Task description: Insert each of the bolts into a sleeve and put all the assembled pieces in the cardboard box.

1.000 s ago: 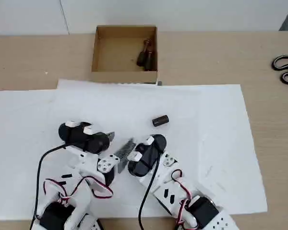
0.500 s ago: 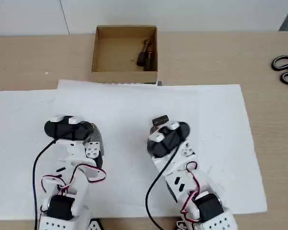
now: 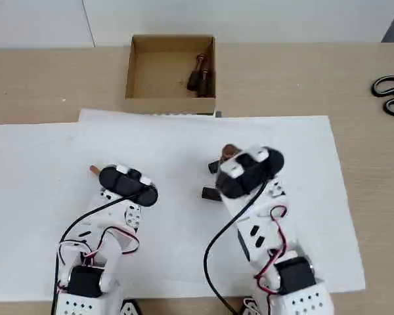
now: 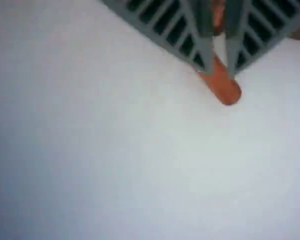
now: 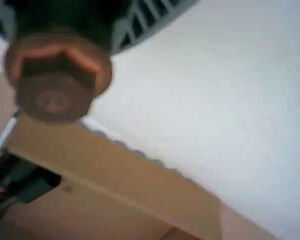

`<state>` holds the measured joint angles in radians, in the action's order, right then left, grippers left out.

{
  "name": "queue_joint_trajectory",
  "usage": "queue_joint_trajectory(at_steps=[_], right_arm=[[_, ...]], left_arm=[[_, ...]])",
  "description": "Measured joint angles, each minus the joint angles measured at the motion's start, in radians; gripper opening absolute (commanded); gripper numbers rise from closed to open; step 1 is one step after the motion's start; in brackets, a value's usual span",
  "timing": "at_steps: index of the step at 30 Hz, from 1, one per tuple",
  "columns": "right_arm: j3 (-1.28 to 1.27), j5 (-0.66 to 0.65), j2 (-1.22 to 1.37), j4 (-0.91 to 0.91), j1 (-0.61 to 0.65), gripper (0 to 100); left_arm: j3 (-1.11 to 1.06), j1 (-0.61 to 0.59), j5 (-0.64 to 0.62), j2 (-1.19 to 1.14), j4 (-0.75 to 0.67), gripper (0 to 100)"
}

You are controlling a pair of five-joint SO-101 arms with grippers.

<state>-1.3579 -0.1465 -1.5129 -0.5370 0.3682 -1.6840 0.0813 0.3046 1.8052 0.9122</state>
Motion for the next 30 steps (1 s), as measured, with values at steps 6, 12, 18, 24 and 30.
queue_joint_trajectory(at_steps=[6, 12, 18, 24, 30], right_arm=[[0.350, -0.002, 0.488, 0.114, -0.043, 0.2], [0.815, -0.002, 1.030, 0.147, -0.040, 0.2], [1.323, -0.008, 1.537, 0.147, -0.040, 0.2], [1.826, -0.014, 2.008, 0.147, -0.040, 0.2], [2.183, -0.086, 2.366, 0.147, -0.038, 0.2]], left_arm=[[0.000, 0.000, -0.106, 0.000, 0.008, 1], [0.000, 0.000, -0.153, 0.000, 0.008, 1], [0.000, 0.000, -0.176, 0.000, 0.008, 1], [0.000, 0.000, -0.176, 0.000, 0.008, 1], [0.000, 0.000, -0.176, 0.000, 0.008, 1]])
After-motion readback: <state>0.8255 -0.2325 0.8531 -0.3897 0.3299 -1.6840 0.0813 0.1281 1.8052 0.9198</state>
